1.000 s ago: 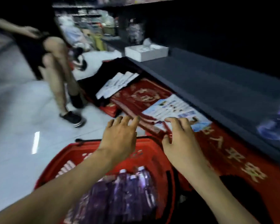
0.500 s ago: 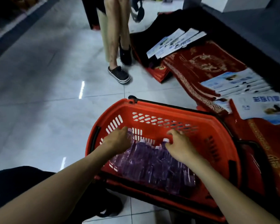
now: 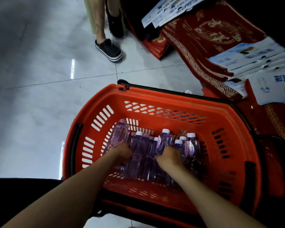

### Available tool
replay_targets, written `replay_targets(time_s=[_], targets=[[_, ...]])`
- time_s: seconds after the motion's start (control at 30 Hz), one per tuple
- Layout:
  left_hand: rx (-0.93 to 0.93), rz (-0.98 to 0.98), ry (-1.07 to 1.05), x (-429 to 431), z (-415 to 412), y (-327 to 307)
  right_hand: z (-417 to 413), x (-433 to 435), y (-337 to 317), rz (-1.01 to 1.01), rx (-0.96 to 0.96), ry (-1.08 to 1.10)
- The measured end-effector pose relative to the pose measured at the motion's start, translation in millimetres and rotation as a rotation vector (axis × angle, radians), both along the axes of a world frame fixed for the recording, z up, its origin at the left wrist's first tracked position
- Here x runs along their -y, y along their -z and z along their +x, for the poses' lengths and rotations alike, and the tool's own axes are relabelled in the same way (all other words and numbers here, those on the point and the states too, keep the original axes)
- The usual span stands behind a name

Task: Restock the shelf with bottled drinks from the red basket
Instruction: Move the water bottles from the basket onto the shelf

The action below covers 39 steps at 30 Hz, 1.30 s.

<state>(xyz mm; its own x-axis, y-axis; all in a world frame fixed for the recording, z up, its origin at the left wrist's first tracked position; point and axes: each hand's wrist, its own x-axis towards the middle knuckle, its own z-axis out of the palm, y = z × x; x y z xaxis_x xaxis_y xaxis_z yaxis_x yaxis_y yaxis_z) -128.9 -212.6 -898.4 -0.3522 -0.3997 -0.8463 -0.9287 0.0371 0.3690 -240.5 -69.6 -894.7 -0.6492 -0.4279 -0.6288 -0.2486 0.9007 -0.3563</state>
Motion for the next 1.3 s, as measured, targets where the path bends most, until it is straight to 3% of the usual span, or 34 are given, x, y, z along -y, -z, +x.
replay_targets(time_s=[0.17,0.37,0.67,0.97,1.3], targets=[[-0.038,0.117,-0.163,-5,-8,5,-5,11,10,-0.02,-0.04,0.057],[-0.05,0.127,-0.119,-20,-15,13,9,15,28,-0.032,0.036,0.129],[-0.044,0.254,-0.175,-20,-5,9,1,-5,30,0.016,0.37,0.051],[-0.266,0.29,-0.19,-21,4,-4,-14,-24,10,-0.02,0.634,0.254],[-0.644,0.402,-0.228,-24,-26,-67,-51,-52,-75,-0.323,0.552,0.328]])
